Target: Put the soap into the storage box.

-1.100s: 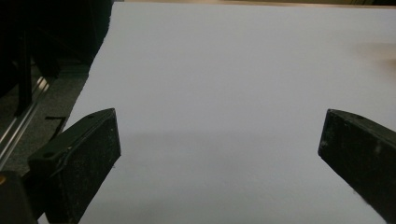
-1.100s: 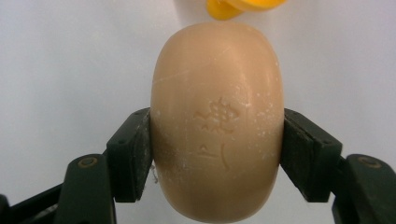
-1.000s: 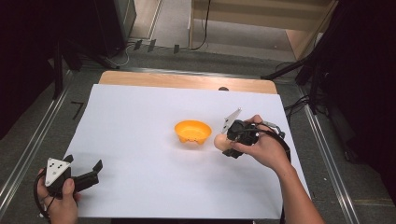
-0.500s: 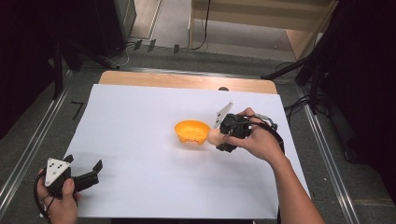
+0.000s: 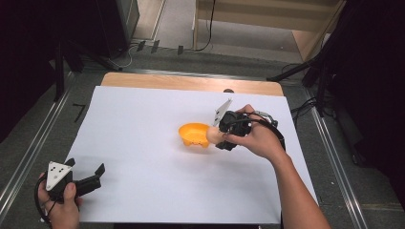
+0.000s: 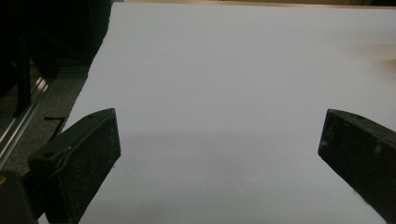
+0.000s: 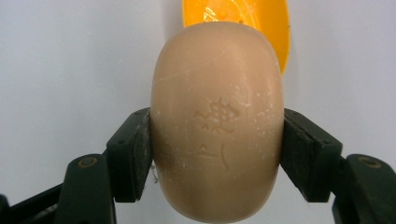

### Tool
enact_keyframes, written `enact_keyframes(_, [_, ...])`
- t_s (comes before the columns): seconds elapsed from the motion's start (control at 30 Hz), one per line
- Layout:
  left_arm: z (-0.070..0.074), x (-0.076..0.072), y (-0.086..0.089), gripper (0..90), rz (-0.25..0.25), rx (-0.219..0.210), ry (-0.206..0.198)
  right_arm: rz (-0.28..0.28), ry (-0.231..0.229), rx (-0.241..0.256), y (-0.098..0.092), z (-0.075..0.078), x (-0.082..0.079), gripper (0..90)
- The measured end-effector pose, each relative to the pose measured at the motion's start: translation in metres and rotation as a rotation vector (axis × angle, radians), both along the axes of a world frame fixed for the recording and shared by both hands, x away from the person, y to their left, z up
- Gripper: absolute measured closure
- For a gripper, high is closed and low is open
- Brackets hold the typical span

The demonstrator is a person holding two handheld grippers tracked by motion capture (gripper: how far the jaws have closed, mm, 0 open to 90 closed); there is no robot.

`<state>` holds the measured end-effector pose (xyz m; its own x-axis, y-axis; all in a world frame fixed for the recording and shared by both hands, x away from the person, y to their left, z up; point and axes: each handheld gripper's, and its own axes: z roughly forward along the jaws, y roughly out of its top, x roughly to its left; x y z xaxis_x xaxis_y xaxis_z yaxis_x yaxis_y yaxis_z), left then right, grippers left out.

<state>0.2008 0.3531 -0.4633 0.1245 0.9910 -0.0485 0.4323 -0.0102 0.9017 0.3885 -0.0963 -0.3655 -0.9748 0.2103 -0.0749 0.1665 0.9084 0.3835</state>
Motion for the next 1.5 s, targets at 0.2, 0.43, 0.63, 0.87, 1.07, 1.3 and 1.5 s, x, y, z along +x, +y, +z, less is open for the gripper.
enact_keyframes(0.2, [0.000, 0.000, 0.000, 0.0, -0.002, -0.001, -0.001, 0.024, -0.016, 0.003, 0.007, 0.003, 0.006, 32.9])
enact_keyframes(0.43, [0.000, 0.000, 0.000, 0.0, -0.003, -0.004, -0.003, 0.047, -0.016, -0.004, 0.018, 0.005, 0.011, 32.9])
enact_keyframes(0.63, [0.000, 0.000, 0.000, 0.0, -0.001, -0.008, -0.004, 0.074, -0.018, -0.010, 0.029, 0.004, 0.018, 32.9])
enact_keyframes(0.87, [0.000, -0.001, 0.001, 0.0, -0.004, -0.010, -0.004, 0.086, -0.012, -0.018, 0.042, -0.003, 0.023, 32.8])
enact_keyframes(1.07, [0.000, -0.001, 0.001, 0.0, -0.005, -0.009, -0.006, 0.090, -0.003, -0.011, 0.050, -0.007, 0.028, 32.8])
enact_keyframes(1.3, [0.000, -0.001, 0.001, 0.0, -0.006, -0.009, -0.005, 0.103, 0.019, -0.004, 0.058, -0.013, 0.034, 32.8])
enact_keyframes(1.5, [0.000, -0.001, 0.001, 0.0, -0.007, -0.011, -0.006, 0.100, 0.043, -0.001, 0.063, -0.019, 0.040, 32.7])
